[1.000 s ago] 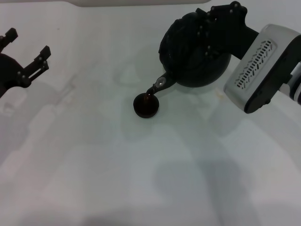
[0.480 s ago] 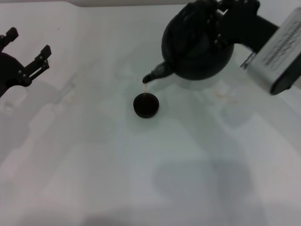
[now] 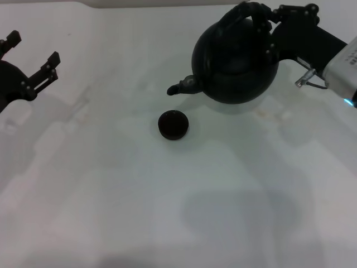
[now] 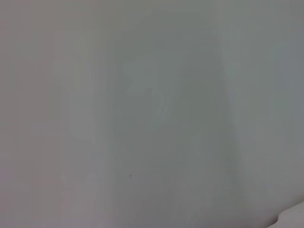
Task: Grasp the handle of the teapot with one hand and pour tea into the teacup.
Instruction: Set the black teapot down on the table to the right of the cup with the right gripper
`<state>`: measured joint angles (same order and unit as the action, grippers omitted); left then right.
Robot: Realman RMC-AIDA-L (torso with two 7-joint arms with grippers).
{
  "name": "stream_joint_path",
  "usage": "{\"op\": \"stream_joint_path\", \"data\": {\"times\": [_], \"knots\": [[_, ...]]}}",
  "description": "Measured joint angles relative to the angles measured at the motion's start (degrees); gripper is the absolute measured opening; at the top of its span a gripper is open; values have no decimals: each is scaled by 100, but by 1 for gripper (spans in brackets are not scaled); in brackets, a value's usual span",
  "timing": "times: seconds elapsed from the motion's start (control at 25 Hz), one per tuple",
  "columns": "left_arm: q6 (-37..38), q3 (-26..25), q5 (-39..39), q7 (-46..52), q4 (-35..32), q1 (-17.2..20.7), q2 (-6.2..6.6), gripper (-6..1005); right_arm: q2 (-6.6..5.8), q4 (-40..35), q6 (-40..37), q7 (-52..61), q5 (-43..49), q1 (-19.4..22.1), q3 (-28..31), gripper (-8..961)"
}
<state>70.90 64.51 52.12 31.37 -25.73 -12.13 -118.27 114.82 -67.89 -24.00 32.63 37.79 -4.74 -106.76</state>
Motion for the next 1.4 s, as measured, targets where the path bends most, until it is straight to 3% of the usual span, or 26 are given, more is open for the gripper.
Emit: {"op": "stream_joint_path", "data": {"times": [0.72, 1.4], "knots": [[-59, 0, 0, -12, -3, -53, 6, 875, 18, 562, 53, 1156, -18, -38, 737, 109], [-58, 0, 0, -79, -3, -62, 7, 875, 33, 1106, -437, 1380, 25, 54, 800, 111]]}}
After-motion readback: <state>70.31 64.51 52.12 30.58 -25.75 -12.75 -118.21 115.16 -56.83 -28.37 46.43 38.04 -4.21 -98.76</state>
